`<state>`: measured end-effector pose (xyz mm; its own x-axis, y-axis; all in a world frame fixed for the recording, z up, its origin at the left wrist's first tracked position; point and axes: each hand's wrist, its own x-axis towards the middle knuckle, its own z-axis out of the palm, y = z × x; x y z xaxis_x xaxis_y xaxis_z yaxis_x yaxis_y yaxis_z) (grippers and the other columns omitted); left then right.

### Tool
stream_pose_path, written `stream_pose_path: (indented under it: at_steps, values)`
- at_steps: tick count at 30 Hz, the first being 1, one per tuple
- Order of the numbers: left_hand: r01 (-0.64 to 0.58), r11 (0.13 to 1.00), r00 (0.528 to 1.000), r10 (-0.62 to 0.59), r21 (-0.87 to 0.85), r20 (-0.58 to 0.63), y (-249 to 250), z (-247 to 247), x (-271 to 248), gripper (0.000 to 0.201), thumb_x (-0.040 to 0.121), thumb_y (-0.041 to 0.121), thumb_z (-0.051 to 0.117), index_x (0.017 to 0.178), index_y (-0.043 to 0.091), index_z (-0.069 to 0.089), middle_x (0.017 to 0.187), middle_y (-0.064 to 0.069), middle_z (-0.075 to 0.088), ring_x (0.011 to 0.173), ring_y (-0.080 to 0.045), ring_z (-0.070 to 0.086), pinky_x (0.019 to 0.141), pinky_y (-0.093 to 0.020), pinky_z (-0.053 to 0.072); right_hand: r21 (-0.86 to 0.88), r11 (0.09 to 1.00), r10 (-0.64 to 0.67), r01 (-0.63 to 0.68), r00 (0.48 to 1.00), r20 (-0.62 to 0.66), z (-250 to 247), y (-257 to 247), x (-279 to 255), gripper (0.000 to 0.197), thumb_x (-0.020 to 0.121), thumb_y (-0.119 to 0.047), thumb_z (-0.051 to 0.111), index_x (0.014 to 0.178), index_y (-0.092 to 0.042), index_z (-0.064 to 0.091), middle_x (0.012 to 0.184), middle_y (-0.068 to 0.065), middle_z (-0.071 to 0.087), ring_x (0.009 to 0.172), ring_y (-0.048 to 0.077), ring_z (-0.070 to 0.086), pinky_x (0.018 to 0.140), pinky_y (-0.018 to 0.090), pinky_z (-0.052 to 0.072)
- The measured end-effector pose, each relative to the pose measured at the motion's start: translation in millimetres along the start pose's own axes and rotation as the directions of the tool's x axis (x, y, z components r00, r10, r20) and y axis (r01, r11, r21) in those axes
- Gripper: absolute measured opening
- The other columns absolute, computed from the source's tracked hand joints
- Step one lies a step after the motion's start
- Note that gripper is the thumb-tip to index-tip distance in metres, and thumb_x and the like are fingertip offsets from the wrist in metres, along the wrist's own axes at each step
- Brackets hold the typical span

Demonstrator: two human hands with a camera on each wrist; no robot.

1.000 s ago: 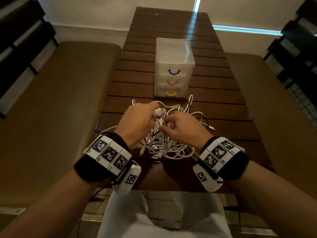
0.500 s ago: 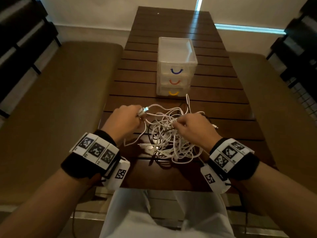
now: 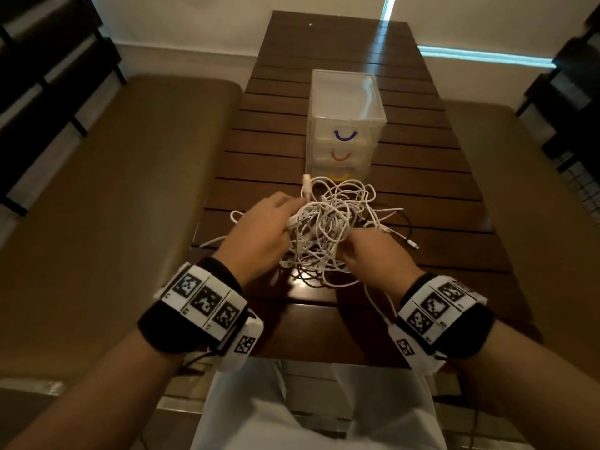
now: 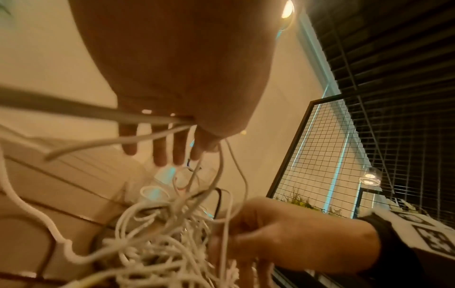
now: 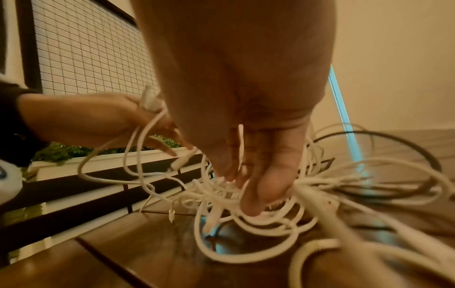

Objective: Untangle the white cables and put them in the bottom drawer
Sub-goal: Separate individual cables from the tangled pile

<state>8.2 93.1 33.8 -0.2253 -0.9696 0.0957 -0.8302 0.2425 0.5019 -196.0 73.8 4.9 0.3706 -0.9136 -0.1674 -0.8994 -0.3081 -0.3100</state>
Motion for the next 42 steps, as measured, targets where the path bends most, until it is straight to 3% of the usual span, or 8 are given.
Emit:
stream_pose_path:
  at_steps: [6,11,14,21,26,32,35,42]
  values:
    - [-0.042,0.990,0.978,0.013,-0.134,-0.208,15,1,3,0.052,0.096,0.007,0.050,0.144,0.024,0.042,0.122,0.006,0.047,0.099,-0.010,0.053,0.082,-0.024,0.044,0.166,0.985,-0.002,0.036,0.981,-0.196,3,-4,8,0.022,0.099,-0.041,0.046,0.101,-0.023,0.059,0.077,0.002,0.069,0.071,0.023,0.066,0.067,0.040,0.054]
    - [-0.019,0.973,0.924,-0.070,-0.228,-0.376,12,-14,7,0.051,0.090,-0.006,0.045,0.131,0.021,0.057,0.125,0.004,0.049,0.107,-0.005,0.048,0.094,-0.029,0.048,0.196,0.976,-0.034,0.090,0.962,-0.272,-3,-4,7,0.022,0.100,-0.033,0.044,0.105,-0.021,0.062,0.076,0.001,0.070,0.073,0.023,0.067,0.068,0.038,0.053]
    - [-0.144,0.981,0.901,0.074,-0.134,-0.427,23,-19,5,0.046,0.088,0.009,0.039,0.130,0.015,0.058,0.126,-0.003,0.052,0.113,-0.013,0.049,0.097,-0.031,0.047,0.097,0.989,-0.083,0.114,0.956,-0.280,-3,-10,6,0.024,0.100,-0.033,0.041,0.093,-0.018,0.058,0.071,0.003,0.065,0.067,0.027,0.061,0.060,0.036,0.046]
    - [-0.345,0.938,0.934,0.339,0.041,0.113,30,1,8,0.070,0.076,0.022,0.021,0.140,0.017,0.050,0.133,-0.002,0.057,0.117,-0.022,0.052,0.093,-0.041,0.044,-0.152,0.970,-0.202,0.191,0.978,-0.058,-18,-16,10,0.037,0.096,-0.040,0.042,0.112,-0.015,0.064,0.101,0.007,0.067,0.089,0.026,0.064,0.067,0.031,0.045]
    - [-0.246,0.969,0.969,0.245,0.012,0.026,26,3,2,0.041,0.092,0.008,0.048,0.132,0.013,0.056,0.117,-0.010,0.053,0.094,-0.024,0.056,0.075,-0.033,0.045,0.218,0.945,-0.184,0.245,0.947,-0.265,-21,-23,1,0.032,0.090,-0.036,0.058,0.073,-0.010,0.068,0.068,-0.004,0.062,0.058,0.010,0.054,0.052,0.029,0.040]
    - [-0.168,0.976,0.980,0.181,0.141,-0.087,13,-7,4,0.012,0.088,0.010,0.063,0.099,0.012,0.059,0.100,-0.001,0.049,0.075,-0.016,0.049,0.064,-0.030,0.043,0.439,0.871,-0.104,0.218,0.957,-0.270,0,-35,4,0.015,0.088,-0.032,0.060,0.094,-0.019,0.065,0.083,-0.007,0.069,0.073,0.008,0.064,0.069,0.037,0.054]
    - [-0.061,0.994,0.984,0.075,0.091,-0.161,7,-19,2,0.014,0.092,0.013,0.052,0.104,0.015,0.059,0.103,0.007,0.047,0.083,-0.012,0.051,0.068,-0.017,0.035,0.388,0.899,-0.109,0.205,0.961,-0.255,8,-35,5,0.010,0.089,-0.027,0.063,0.099,-0.026,0.060,0.090,-0.011,0.069,0.070,0.003,0.062,0.071,0.038,0.056]
    - [0.017,0.993,0.966,-0.046,-0.114,-0.256,2,-40,0,0.021,0.091,0.005,0.048,0.092,0.020,0.062,0.072,0.012,0.060,0.067,-0.007,0.056,0.060,-0.025,0.039,0.135,0.963,-0.197,0.235,0.949,-0.247,12,-34,4,0.017,0.093,-0.044,0.059,0.099,-0.030,0.067,0.081,-0.008,0.067,0.077,0.013,0.062,0.068,0.037,0.054]
